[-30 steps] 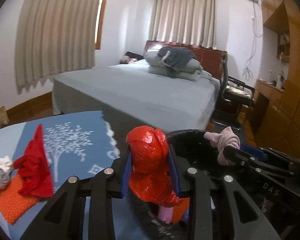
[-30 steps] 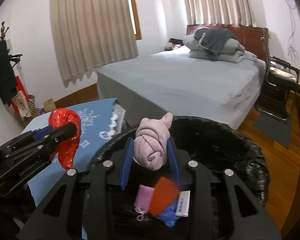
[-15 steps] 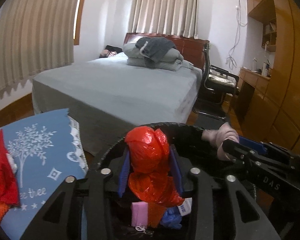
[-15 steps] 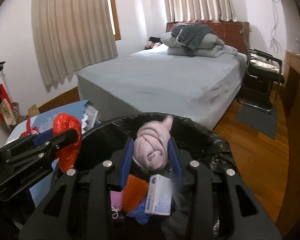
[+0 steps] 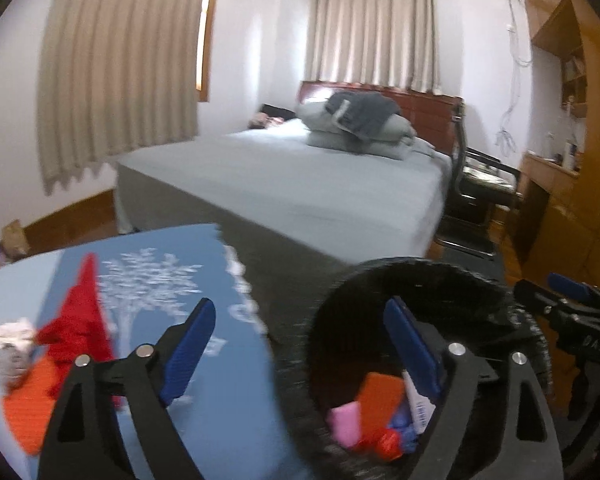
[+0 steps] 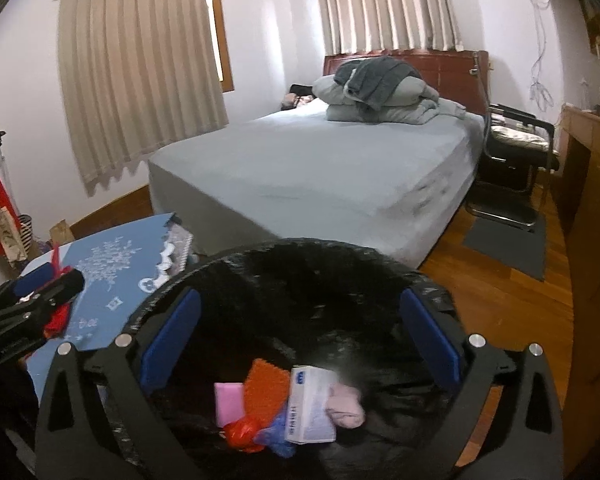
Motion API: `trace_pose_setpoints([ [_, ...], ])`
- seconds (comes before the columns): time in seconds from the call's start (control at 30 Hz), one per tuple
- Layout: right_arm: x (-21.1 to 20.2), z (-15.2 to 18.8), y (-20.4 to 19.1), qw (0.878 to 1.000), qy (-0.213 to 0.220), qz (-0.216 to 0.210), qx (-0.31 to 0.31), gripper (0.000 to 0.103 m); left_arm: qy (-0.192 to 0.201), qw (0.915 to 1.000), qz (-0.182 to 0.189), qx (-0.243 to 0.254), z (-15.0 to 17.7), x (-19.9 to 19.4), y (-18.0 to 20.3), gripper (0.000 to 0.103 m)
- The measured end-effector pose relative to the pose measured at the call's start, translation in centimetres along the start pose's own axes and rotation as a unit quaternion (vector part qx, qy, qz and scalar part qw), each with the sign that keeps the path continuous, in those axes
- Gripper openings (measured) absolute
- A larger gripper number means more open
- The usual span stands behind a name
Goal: Collect trash
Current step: 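Move both tools back over the table toward the red cloth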
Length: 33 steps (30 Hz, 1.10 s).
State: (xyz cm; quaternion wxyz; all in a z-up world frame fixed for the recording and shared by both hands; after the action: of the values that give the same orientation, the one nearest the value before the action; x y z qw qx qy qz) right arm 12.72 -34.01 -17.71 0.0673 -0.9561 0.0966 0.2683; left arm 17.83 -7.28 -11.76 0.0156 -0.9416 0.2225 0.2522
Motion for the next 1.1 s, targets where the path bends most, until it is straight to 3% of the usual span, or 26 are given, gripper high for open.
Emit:
trace_pose_setpoints([
  [0.27, 0.3, 0.2, -5.8, 0.999, -0.006, -0.044, -0.027, 0.097, 0.008, 0.9973, -0.070, -0.021, 1.4, -3.6, -6.4, 0.089],
  [0.7, 1.0, 0.1, -18.1, 0.988, -0.012, -0.131, -0.079, 0.097, 0.000, 0.9838, -0.166, -0.067, 5.3, -7.5, -16.5, 0.089],
  [1.1, 2.7, 1.1, -26.7, 0.978, -0.027, -0.175, -0.109, 0.097, -0.014, 0.9712, -0.216, -0.100, 7.7, -9.1, -22.8, 0.089],
])
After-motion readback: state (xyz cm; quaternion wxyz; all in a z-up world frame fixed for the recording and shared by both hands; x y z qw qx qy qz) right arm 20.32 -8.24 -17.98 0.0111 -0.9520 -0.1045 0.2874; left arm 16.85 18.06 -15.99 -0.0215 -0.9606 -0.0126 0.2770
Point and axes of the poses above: each gripper's, at about its wrist camera, not at the fingertips, and x roughly the way its jaws point, y to its right, z to its underside, the point moved 6 cm from there along x, roughly the way its jaws point, and after that the axes turned 4 degrees about z, right-handed, at the moved point
